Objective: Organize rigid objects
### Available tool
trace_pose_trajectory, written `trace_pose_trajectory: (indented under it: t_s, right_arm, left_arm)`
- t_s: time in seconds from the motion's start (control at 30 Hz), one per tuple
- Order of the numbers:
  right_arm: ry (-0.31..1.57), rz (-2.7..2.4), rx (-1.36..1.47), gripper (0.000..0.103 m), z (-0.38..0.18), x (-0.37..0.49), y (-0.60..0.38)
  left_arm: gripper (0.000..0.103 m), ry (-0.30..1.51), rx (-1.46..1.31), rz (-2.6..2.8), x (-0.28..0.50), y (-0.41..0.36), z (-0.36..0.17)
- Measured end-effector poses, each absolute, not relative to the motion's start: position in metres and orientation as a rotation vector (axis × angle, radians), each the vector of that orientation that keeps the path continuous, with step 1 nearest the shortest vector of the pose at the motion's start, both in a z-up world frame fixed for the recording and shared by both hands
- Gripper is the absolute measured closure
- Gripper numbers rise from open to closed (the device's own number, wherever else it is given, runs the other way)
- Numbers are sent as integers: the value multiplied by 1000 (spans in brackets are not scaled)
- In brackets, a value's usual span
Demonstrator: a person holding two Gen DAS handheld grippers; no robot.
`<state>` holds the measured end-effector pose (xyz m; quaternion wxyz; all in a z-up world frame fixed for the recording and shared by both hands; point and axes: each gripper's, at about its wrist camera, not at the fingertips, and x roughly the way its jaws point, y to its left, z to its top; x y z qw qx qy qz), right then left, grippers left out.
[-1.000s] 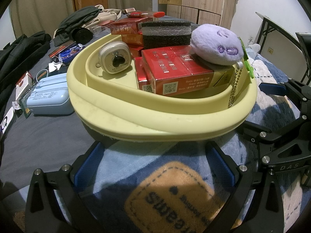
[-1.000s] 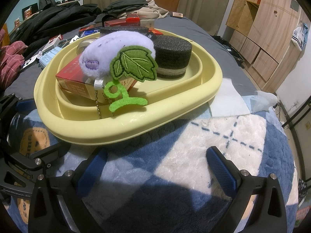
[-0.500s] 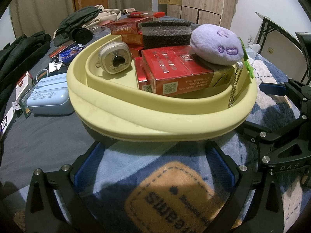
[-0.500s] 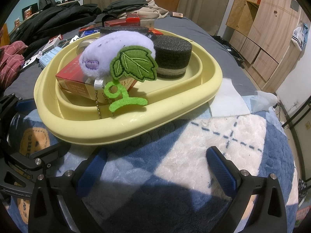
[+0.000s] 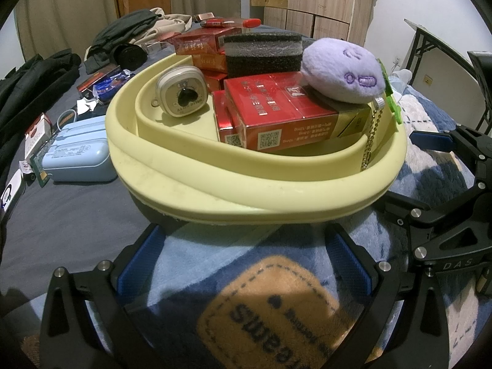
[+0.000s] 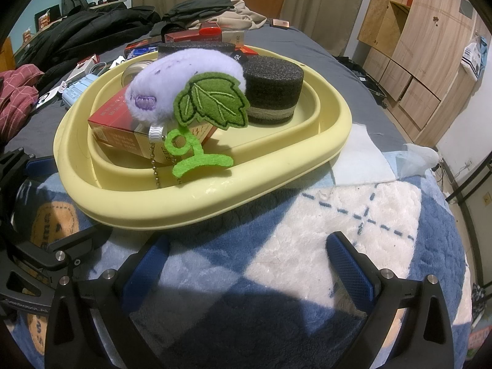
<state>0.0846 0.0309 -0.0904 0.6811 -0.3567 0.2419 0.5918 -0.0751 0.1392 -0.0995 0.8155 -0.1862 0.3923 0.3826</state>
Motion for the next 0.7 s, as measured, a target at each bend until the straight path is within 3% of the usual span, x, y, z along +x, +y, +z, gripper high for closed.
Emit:
trace_pose_trajectory:
  t_s: [0.7]
  right_arm:
    - [543, 1328, -801, 0, -91, 84, 31]
  left_arm:
    - [0, 837, -390, 819, -74, 137, -98]
